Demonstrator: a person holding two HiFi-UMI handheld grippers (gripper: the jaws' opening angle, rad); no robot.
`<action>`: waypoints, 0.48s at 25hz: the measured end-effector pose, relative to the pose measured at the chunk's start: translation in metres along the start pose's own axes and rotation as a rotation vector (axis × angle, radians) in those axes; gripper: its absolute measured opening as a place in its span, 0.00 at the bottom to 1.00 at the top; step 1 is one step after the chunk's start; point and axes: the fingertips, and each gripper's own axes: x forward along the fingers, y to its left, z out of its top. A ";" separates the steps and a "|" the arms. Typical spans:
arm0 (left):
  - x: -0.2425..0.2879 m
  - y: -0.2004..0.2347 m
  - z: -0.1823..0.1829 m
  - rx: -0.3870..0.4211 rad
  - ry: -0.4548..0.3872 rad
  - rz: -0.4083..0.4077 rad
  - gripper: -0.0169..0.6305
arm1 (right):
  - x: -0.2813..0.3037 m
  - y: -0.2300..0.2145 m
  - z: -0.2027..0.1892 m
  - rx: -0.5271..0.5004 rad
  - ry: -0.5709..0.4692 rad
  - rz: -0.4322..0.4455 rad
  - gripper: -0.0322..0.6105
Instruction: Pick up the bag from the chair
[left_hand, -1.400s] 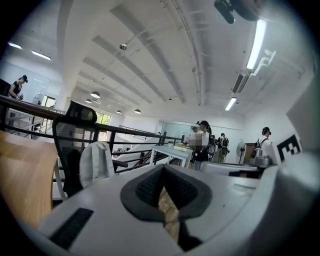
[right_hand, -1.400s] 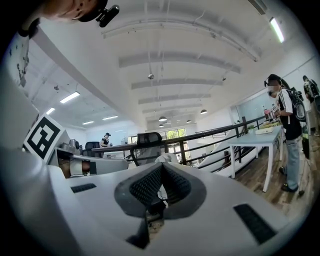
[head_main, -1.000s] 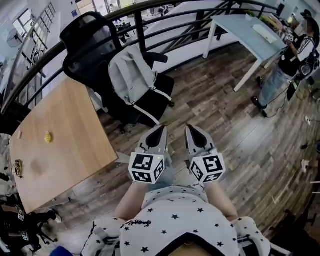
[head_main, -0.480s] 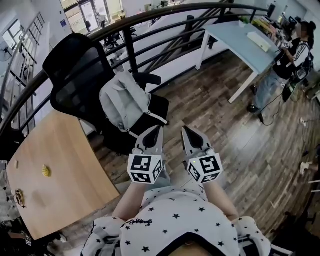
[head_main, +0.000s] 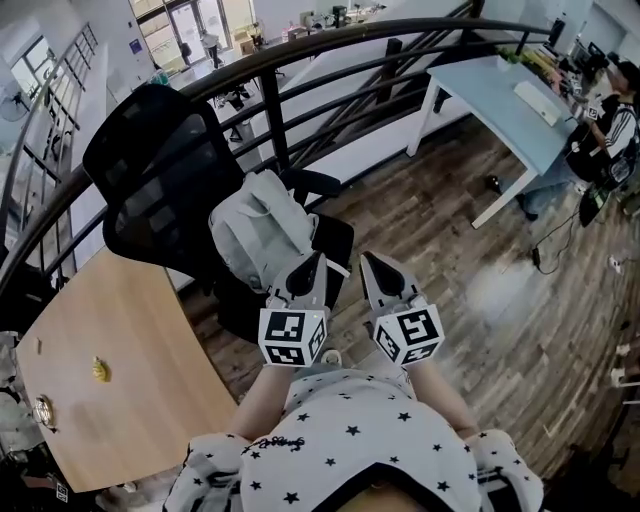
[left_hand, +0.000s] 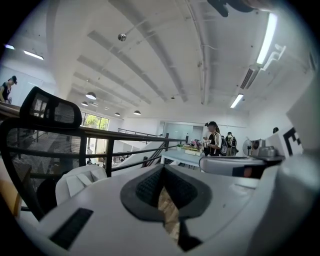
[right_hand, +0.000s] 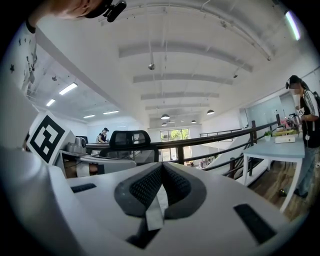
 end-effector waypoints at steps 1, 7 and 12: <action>0.003 0.007 0.000 0.004 0.001 0.009 0.04 | 0.009 0.000 -0.001 0.004 0.003 0.009 0.04; 0.010 0.053 -0.002 -0.005 -0.008 0.084 0.04 | 0.058 0.014 -0.006 -0.003 0.013 0.097 0.04; -0.003 0.076 -0.024 0.027 -0.030 0.177 0.04 | 0.079 0.030 -0.031 -0.004 0.020 0.182 0.04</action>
